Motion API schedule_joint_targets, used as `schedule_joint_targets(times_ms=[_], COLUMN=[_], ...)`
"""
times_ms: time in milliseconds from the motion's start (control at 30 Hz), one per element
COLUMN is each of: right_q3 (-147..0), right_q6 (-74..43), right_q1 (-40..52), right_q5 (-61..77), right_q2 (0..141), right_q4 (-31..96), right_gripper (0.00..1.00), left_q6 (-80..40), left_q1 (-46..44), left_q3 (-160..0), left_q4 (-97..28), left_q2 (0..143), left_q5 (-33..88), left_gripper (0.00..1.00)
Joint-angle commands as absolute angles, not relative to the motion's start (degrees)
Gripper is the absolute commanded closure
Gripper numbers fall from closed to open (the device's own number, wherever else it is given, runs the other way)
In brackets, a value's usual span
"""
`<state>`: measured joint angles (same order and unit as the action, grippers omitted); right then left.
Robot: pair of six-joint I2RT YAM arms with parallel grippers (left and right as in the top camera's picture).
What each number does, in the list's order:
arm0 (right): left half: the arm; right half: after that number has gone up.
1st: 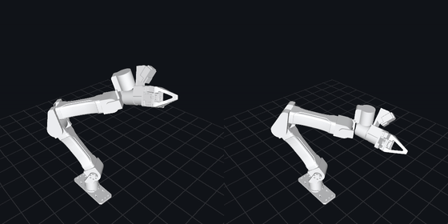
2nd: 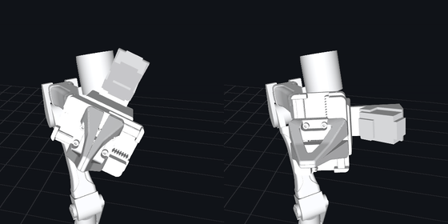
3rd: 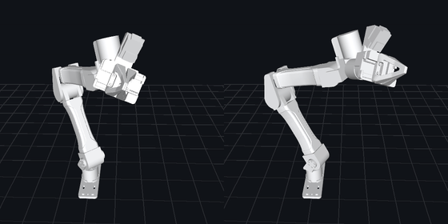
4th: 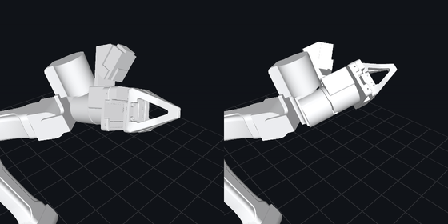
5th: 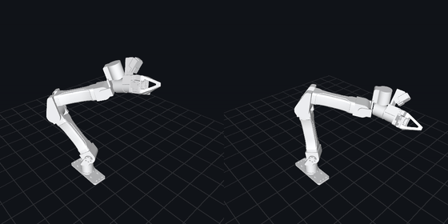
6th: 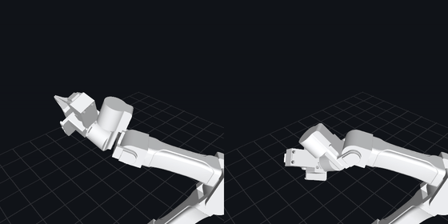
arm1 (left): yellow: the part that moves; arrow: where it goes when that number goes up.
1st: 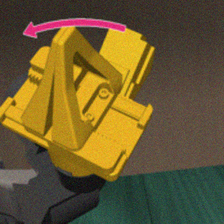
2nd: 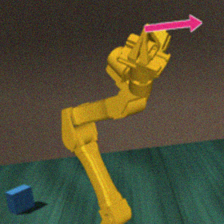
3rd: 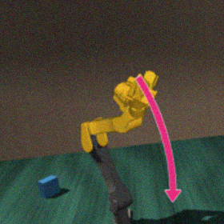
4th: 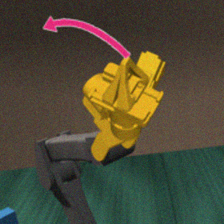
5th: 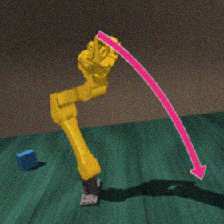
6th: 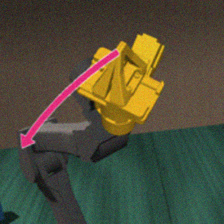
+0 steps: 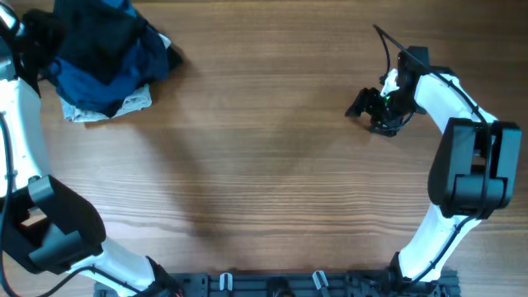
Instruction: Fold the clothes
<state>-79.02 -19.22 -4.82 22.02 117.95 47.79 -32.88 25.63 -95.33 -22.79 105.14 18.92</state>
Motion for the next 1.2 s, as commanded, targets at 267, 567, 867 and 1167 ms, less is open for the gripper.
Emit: schedule_joint_targets(times_ms=[267, 567, 867, 1167], right_q3=[-76.4, -76.4, -76.4, -76.4], right_q6=[-18.4, -18.0, -18.0, -18.0], right_q1=[-5.1, -5.1, -5.1, -5.1], right_q5=[18.0, 18.0, 18.0, 18.0], right_q2=[121.3, 121.3, 121.3, 121.3], right_q4=[48.8, 50.3, 50.0, 50.0], right_gripper=[0.24, 0.24, 0.24, 0.24], left_q6=[-32.4, -26.5, -25.9, -25.7], left_q1=[21.5, 18.3, 17.1, 13.8], left_q3=[-95.6, -95.6, -95.6, -95.6], left_q4=[-7.5, 1.4, 0.6, -6.5], left_q2=[116.1, 130.5, 114.2, 117.1], left_q5=[16.9, 12.8, 14.1, 10.4], left_gripper=[0.96, 0.96, 0.96, 0.96])
